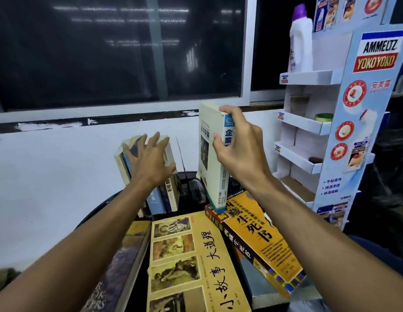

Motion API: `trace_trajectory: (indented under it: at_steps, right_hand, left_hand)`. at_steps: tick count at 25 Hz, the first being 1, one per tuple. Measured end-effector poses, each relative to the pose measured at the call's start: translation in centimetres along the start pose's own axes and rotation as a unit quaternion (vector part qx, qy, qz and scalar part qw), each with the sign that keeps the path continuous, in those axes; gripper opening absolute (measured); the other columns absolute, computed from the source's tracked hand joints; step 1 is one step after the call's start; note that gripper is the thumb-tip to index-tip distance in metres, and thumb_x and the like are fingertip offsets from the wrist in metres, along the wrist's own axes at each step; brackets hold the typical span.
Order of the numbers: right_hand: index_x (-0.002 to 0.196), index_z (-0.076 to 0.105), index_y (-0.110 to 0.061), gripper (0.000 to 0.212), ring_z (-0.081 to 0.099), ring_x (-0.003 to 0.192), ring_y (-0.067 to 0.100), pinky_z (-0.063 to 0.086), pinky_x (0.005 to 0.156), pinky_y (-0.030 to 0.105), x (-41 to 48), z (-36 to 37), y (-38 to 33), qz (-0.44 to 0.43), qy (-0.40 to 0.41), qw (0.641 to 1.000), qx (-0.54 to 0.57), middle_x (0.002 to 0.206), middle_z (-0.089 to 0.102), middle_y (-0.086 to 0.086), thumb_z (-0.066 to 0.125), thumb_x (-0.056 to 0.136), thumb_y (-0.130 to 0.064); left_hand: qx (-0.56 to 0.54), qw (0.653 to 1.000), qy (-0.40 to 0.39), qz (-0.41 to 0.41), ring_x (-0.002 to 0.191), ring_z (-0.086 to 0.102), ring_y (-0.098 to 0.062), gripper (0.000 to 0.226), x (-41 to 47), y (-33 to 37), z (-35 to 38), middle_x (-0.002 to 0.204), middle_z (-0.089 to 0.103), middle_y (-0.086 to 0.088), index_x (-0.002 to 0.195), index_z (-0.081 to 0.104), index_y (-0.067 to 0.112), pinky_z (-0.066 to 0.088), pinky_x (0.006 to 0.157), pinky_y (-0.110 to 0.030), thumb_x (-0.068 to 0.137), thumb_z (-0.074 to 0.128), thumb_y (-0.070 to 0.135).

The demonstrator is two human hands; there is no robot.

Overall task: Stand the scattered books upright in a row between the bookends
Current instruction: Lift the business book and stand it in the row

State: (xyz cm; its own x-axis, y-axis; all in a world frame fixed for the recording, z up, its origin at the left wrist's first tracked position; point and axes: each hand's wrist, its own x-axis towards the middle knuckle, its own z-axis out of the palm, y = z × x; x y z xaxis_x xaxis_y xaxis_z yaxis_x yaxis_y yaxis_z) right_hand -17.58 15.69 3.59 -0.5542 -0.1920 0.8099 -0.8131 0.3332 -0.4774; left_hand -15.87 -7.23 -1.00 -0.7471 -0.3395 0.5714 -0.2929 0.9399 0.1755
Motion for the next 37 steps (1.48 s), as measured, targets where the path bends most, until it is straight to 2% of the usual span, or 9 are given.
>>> trace_trajectory:
  at_steps: [4,8,11,14,18,22,29,35,37]
  right_hand:
    - [0.143,0.042,-0.018,0.056,0.064,0.105,0.018,0.046,0.064,0.008,0.7,3.7,1.3,0.010,-0.015,1.000,0.006,0.129,0.062,0.010,0.068,0.093,-0.013]
    - [0.140,0.044,-0.018,0.055,0.064,0.099,0.019,0.061,0.074,0.035,1.5,6.5,2.7,0.001,0.005,1.000,0.003,0.124,0.064,0.010,0.069,0.092,-0.012]
    - [0.139,0.043,-0.020,0.056,0.066,0.102,0.024,0.062,0.076,0.040,2.1,8.4,3.8,0.001,0.013,1.000,-0.025,0.127,0.064,0.010,0.071,0.091,-0.015]
    - [0.139,0.043,-0.019,0.057,0.067,0.103,0.025,0.062,0.079,0.037,2.3,10.0,4.7,0.001,0.015,0.999,-0.030,0.127,0.065,0.010,0.072,0.090,-0.016]
    - [0.138,0.048,-0.013,0.054,0.066,0.100,0.022,0.042,0.073,-0.001,1.9,11.2,5.2,0.014,0.025,0.999,-0.039,0.123,0.067,0.011,0.072,0.089,-0.010]
    - [0.138,0.049,-0.015,0.054,0.066,0.096,0.024,0.059,0.076,0.028,1.5,12.8,5.9,0.024,0.021,0.999,-0.001,0.116,0.067,0.011,0.070,0.089,-0.007]
    - [0.137,0.049,-0.014,0.049,0.066,0.090,0.022,0.042,0.073,0.018,0.7,15.1,6.7,0.009,-0.006,1.000,0.007,0.112,0.068,0.008,0.063,0.091,-0.005]
    - [0.140,0.046,-0.019,0.051,0.064,0.091,0.018,0.054,0.075,0.028,0.7,14.7,7.3,0.014,-0.048,0.998,0.046,0.115,0.065,0.006,0.064,0.093,-0.010]
    - [0.141,0.043,-0.024,0.051,0.063,0.094,0.015,0.052,0.074,0.020,0.9,14.2,7.2,0.024,-0.095,0.993,0.069,0.118,0.063,0.003,0.063,0.095,-0.014]
  left_hand:
    - [0.038,0.999,-0.019,0.008,0.150,0.025,-0.023,0.072,0.0,-0.7,0.3,0.161,0.035,0.004,0.153,0.037,0.029,-0.006,0.117,-0.065,0.088,0.068,0.039]
    - [0.027,0.999,0.004,0.018,0.133,0.048,-0.023,0.059,0.2,-1.5,0.9,0.137,0.058,0.002,0.137,0.047,0.025,0.005,0.118,-0.062,0.084,0.072,0.034]
    - [0.021,0.999,0.013,0.022,0.132,0.049,-0.022,0.061,0.2,-1.7,1.0,0.136,0.059,0.003,0.138,0.048,0.024,0.005,0.118,-0.059,0.084,0.075,0.034]
    - [0.019,0.999,0.019,0.020,0.136,0.046,-0.020,0.065,0.1,-1.6,0.9,0.141,0.056,0.005,0.142,0.046,0.024,0.002,0.118,-0.057,0.085,0.076,0.035]
    - [0.012,0.999,0.025,0.019,0.137,0.045,-0.019,0.067,0.1,-1.7,0.9,0.142,0.055,0.006,0.143,0.046,0.027,0.001,0.118,-0.055,0.084,0.076,0.035]
    - [0.015,0.999,0.032,0.022,0.137,0.045,-0.017,0.065,0.1,-1.7,0.7,0.141,0.056,0.007,0.142,0.046,0.028,0.002,0.118,-0.054,0.085,0.075,0.035]
    - [0.028,0.999,0.027,0.014,0.145,0.034,-0.014,0.071,-0.1,-1.5,0.5,0.153,0.045,0.007,0.149,0.039,0.030,0.001,0.119,-0.053,0.088,0.073,0.038]
    - [0.029,0.999,0.018,0.015,0.146,0.034,-0.015,0.074,-0.1,-1.5,0.4,0.154,0.045,0.006,0.151,0.038,0.029,0.001,0.119,-0.054,0.088,0.073,0.040]
    - [0.026,0.999,0.018,0.015,0.146,0.034,-0.015,0.074,-0.1,-1.5,0.4,0.153,0.045,0.007,0.151,0.038,0.029,0.001,0.119,-0.054,0.087,0.074,0.039]
